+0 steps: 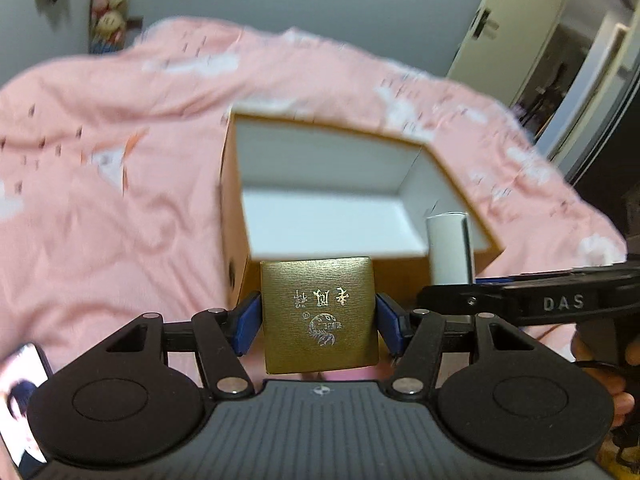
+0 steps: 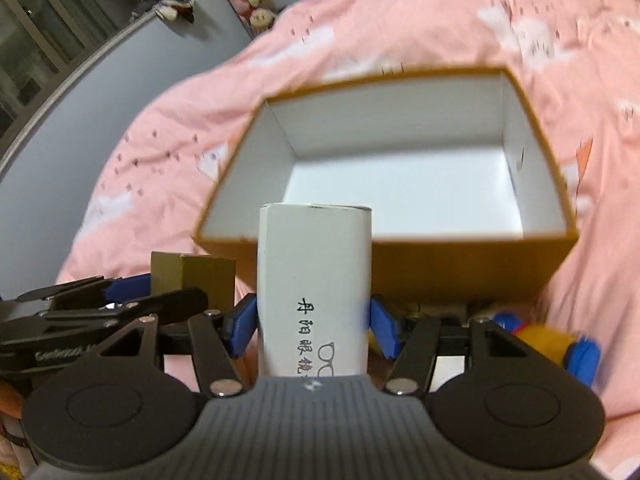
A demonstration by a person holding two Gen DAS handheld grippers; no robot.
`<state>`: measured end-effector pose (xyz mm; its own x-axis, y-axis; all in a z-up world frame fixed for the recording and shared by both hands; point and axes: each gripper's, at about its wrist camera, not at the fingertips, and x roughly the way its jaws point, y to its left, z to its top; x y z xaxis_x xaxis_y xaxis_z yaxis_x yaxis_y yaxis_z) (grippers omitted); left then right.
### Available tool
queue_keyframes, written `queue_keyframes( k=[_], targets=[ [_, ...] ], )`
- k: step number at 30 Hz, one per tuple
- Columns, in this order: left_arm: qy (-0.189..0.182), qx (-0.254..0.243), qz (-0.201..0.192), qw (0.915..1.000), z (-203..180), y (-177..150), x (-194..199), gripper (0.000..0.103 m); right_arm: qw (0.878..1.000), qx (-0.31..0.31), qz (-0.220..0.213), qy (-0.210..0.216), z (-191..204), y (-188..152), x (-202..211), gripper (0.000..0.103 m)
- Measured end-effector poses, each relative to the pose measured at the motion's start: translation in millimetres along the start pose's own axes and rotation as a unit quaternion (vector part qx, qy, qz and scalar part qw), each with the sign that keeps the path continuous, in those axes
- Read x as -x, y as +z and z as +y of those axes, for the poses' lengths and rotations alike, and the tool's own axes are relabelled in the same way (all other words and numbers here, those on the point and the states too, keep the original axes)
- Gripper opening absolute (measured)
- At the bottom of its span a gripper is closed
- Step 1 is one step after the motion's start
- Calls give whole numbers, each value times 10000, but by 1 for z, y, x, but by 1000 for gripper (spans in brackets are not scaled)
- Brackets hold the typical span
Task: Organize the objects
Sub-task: 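Lower the white box into the orange box and open the right tool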
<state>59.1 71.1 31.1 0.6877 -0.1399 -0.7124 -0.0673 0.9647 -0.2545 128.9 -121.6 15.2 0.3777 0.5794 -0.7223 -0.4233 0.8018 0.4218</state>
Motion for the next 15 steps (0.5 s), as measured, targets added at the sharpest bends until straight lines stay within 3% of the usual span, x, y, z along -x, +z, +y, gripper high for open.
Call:
queue_keyframes(
  k=[6, 9, 12, 15],
  targets=[
    [73, -368, -588, 9976, -6, 45, 15, 69, 9971, 375, -668, 1, 23, 53, 28, 62],
    [107, -429, -674, 9967, -6, 68, 9, 69, 9951, 390, -910, 4, 30, 87, 25, 61],
    [228, -476, -675, 9963, -2, 86, -8, 69, 9953, 307, -909, -110, 30, 116, 0, 62],
    [314, -336, -576, 9973, 10, 98, -27, 69, 9973, 265, -594, -345, 22, 134, -44, 62]
  ],
)
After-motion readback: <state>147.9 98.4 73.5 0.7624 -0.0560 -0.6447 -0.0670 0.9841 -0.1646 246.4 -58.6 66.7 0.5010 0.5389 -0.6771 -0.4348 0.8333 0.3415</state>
